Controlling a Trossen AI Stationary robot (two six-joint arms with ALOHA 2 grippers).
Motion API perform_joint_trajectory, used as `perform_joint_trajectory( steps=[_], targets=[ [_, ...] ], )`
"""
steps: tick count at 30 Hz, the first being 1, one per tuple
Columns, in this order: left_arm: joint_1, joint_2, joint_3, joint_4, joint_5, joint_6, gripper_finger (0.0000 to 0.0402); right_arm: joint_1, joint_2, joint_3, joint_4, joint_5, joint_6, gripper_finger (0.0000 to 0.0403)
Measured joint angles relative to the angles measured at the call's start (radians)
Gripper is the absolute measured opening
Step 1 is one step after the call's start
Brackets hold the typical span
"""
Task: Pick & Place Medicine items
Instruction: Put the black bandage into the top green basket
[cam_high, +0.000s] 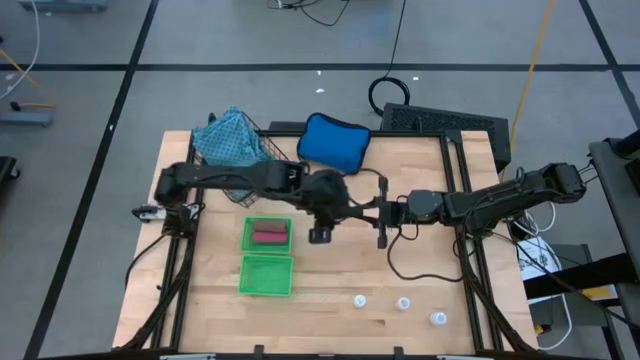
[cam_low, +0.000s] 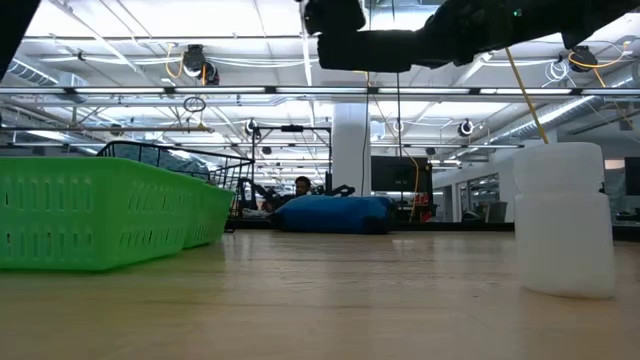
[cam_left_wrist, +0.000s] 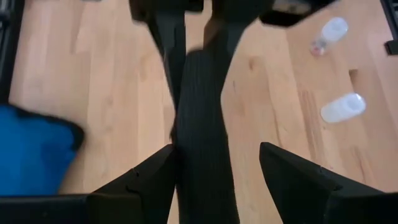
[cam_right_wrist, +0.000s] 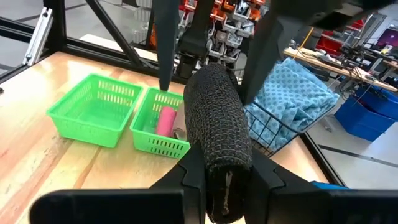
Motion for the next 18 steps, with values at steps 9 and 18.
perform_joint_trajectory(
  steps=[9, 18],
  targets=[
    [0.015, 0.067, 0.046, -0.009, 0.007, 0.012, 0.0237, 0.000, 0.001, -0.001, -0.024, -0.010, 0.001, 0.0045],
    [0.020, 0.076, 0.045, -0.016, 0.017, 0.020, 0.0214, 0.000, 0.000, 0.000, -0.017, -0.042, 0.001, 0.0045]
  ],
)
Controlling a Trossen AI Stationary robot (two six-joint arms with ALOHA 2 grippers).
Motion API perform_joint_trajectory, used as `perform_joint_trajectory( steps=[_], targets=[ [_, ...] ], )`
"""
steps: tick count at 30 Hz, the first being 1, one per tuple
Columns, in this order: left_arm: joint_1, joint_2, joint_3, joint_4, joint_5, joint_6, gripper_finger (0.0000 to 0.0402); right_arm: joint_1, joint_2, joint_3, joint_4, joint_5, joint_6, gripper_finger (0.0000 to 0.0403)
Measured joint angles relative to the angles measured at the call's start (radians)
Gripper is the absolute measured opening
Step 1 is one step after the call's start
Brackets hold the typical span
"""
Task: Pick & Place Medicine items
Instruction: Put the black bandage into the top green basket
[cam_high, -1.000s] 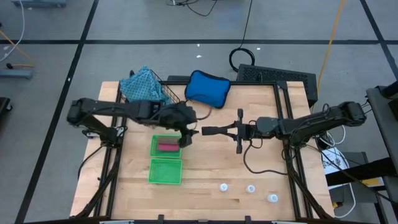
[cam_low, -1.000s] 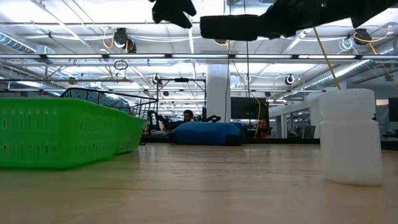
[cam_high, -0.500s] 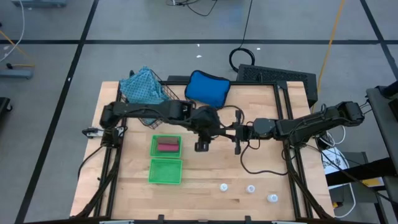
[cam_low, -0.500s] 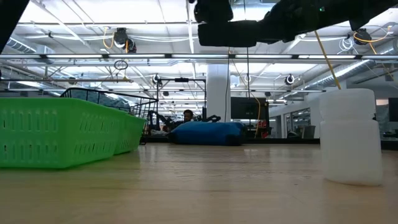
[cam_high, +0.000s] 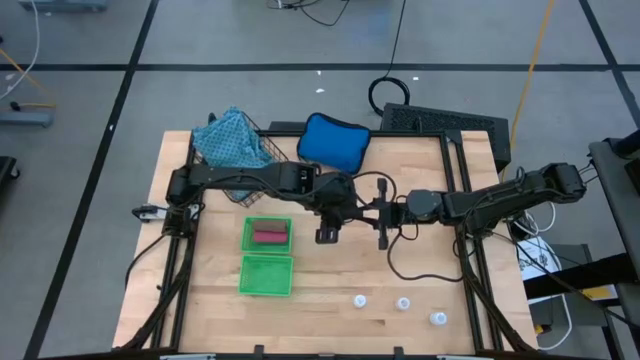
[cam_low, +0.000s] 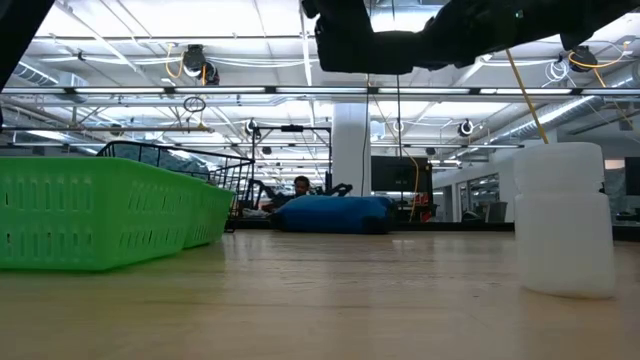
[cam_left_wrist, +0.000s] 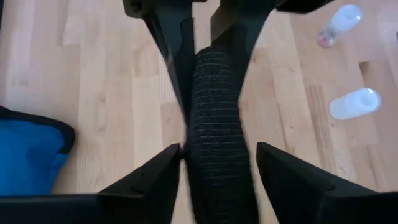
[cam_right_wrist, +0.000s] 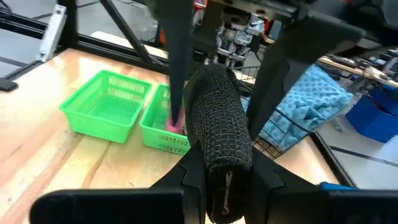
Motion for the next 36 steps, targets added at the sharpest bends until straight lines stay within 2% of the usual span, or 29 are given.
perform_joint_trajectory(
  steps=[9, 12, 15, 20, 27, 32, 36],
  targets=[
    [0.006, -0.001, 0.000, -0.003, 0.001, -0.005, 0.0070, 0.000, 0.000, 0.000, -0.006, -0.005, 0.003, 0.0046],
    [0.012, -0.002, 0.000, -0.004, 0.005, -0.005, 0.0064, -0.001, -0.001, 0.001, -0.015, -0.002, 0.012, 0.0062],
    [0.013, -0.029, -0.003, -0.050, 0.006, -0.013, 0.0064, -0.001, -0.021, 0.003, -0.056, 0.015, 0.033, 0.0098],
    [-0.030, -0.153, -0.049, -0.166, -0.059, -0.032, 0.0064, 0.000, -0.118, -0.003, -0.233, 0.049, 0.069, 0.0164],
    [-0.130, -0.385, -0.389, -0.114, -0.122, -0.132, 0.0064, 0.000, -0.263, -0.001, -0.375, 0.048, 0.137, 0.0210],
    [-0.182, -0.519, -0.679, -0.065, -0.184, -0.166, 0.0064, 0.000, -0.275, 0.000, -0.377, 0.047, 0.141, 0.0212],
    [-0.203, -0.583, -0.869, 0.024, -0.141, -0.174, 0.0064, 0.000, -0.263, 0.000, -0.376, 0.048, 0.140, 0.0205]
  ],
)
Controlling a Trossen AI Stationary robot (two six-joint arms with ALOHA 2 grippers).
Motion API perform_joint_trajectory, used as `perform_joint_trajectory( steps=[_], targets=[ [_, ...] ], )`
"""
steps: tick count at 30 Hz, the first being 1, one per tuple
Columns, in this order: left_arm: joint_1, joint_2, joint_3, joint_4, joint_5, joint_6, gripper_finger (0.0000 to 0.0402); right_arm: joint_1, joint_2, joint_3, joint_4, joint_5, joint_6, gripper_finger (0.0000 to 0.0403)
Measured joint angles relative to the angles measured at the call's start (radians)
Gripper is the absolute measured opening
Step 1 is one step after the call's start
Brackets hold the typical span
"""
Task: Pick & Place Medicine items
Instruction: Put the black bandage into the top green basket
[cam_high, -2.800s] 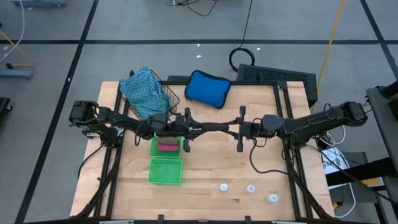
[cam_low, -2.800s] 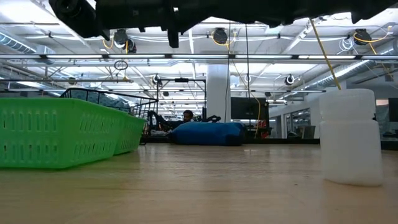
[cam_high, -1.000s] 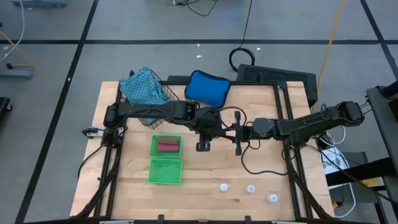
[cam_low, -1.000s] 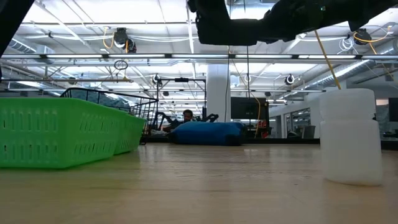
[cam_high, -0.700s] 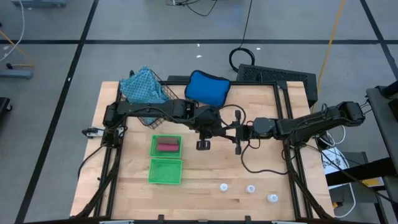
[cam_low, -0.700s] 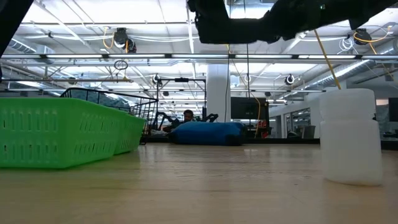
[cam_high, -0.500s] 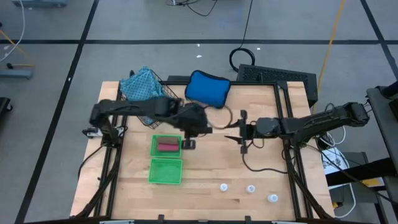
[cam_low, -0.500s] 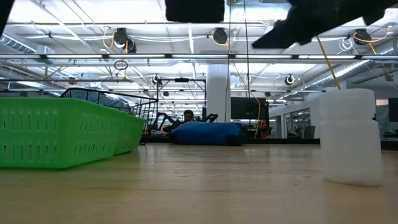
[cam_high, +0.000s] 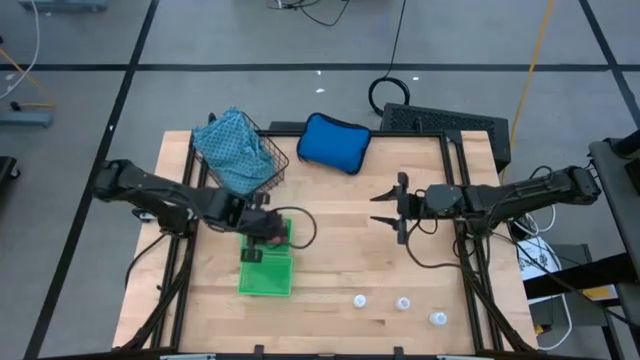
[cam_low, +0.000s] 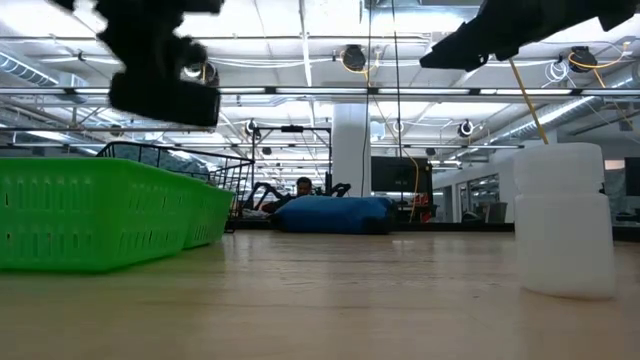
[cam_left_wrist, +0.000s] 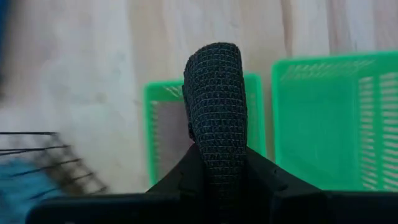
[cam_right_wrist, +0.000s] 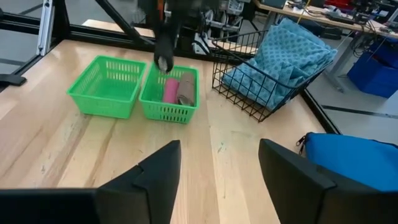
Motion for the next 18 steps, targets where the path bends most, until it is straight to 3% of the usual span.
perform_joint_trajectory(
  steps=[8, 18],
  targets=[
    [0.008, 0.003, -0.228, 0.246, 0.068, -0.009, 0.0065, 0.000, 0.013, 0.000, 0.005, 0.001, -0.006, 0.0199],
    [0.021, 0.002, -0.291, 0.316, 0.152, -0.017, 0.0069, 0.000, 0.014, 0.000, 0.008, 0.001, -0.006, 0.0199]
  ],
)
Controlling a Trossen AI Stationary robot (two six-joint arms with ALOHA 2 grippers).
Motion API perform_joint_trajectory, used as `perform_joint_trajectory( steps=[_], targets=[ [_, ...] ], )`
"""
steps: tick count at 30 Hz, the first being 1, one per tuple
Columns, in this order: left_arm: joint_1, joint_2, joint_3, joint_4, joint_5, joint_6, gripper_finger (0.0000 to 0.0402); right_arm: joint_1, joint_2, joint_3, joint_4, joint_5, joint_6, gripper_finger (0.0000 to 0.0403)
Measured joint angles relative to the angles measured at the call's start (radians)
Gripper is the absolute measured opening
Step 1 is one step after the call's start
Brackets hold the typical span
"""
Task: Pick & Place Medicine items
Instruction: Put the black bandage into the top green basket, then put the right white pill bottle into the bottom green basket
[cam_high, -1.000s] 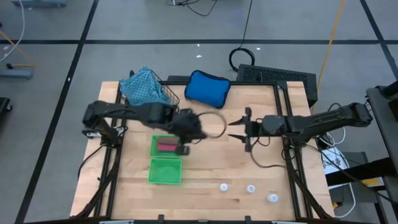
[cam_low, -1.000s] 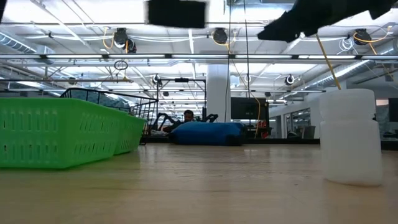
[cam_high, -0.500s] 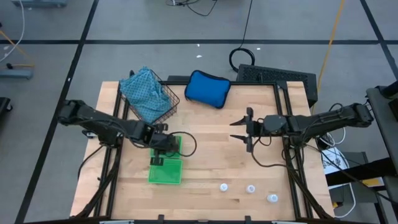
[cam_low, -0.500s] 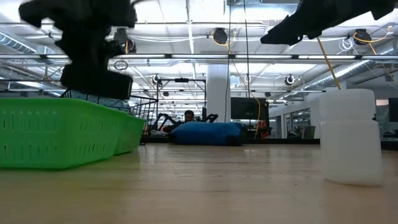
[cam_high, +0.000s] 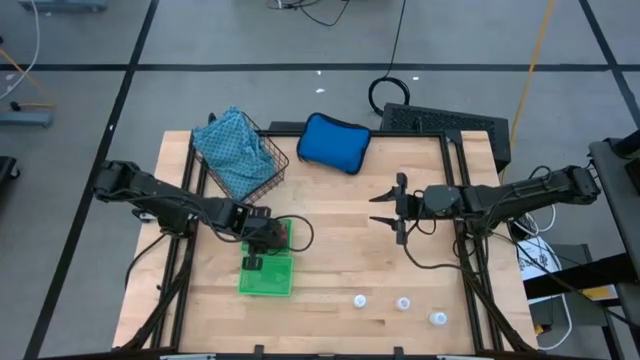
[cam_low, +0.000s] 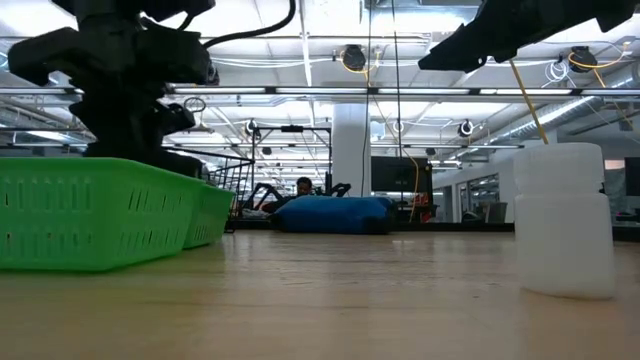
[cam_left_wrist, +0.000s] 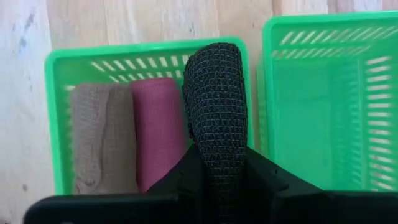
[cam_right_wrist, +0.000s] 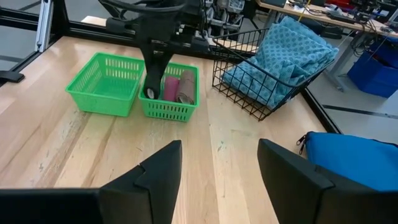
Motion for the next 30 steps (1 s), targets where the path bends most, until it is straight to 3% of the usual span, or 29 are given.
perform_joint_trajectory(
  steps=[6, 17, 26, 30],
  targets=[
    [0.002, 0.000, 0.000, -0.003, -0.045, -0.083, 0.0097, 0.000, 0.000, 0.000, 0.000, 0.000, -0.003, 0.0199],
    [0.002, 0.000, 0.000, -0.004, -0.074, -0.086, 0.0180, 0.000, 0.000, 0.000, 0.000, 0.000, -0.004, 0.0200],
    [0.002, 0.000, 0.004, -0.009, -0.074, -0.078, 0.0202, 0.000, 0.000, 0.000, -0.008, 0.000, -0.004, 0.0203],
    [0.015, 0.000, 0.090, -0.132, -0.051, -0.056, 0.0198, 0.000, 0.000, 0.000, -0.008, 0.000, -0.004, 0.0201]
  ],
)
